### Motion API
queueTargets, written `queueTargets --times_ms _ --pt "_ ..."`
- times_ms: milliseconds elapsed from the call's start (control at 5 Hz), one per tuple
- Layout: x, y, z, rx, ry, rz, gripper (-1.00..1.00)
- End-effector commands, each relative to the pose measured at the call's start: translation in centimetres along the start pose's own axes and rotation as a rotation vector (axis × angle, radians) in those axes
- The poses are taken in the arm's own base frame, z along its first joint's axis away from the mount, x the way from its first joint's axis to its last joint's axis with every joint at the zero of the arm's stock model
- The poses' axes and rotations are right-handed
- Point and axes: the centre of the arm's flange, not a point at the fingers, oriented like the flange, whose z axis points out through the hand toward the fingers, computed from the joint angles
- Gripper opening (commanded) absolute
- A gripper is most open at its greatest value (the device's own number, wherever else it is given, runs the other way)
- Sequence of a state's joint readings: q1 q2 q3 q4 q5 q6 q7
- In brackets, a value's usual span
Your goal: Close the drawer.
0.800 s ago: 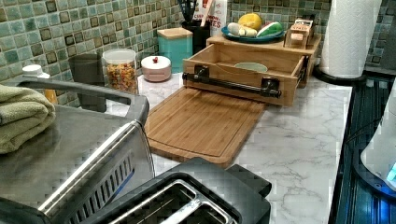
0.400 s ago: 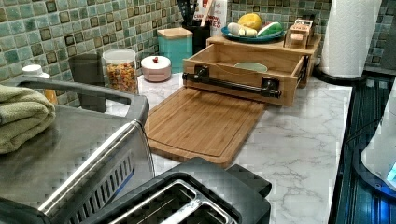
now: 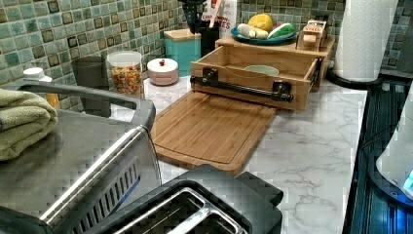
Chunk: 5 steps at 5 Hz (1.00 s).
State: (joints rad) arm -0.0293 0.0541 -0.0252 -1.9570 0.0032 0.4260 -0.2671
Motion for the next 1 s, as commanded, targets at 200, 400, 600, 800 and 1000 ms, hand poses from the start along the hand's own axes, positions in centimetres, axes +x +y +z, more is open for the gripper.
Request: queueTargets --times_ms 200,400,600,800,1000 --pt "-8.0 -5.9 0.8 0.044 0.052 -0.363 -1.00" --pt "-8.9 -5.6 1.6 0.043 0.051 -0.465 -1.00" --pt "-8.9 -4.3 4.1 0.029 0.067 -0.564 -1.00" --pt "-8.4 -3.4 6.4 -0.025 0.092 -0.633 -1.00" --pt "-8.3 -3.7 8.3 -0.084 0.065 -0.635 -1.00"
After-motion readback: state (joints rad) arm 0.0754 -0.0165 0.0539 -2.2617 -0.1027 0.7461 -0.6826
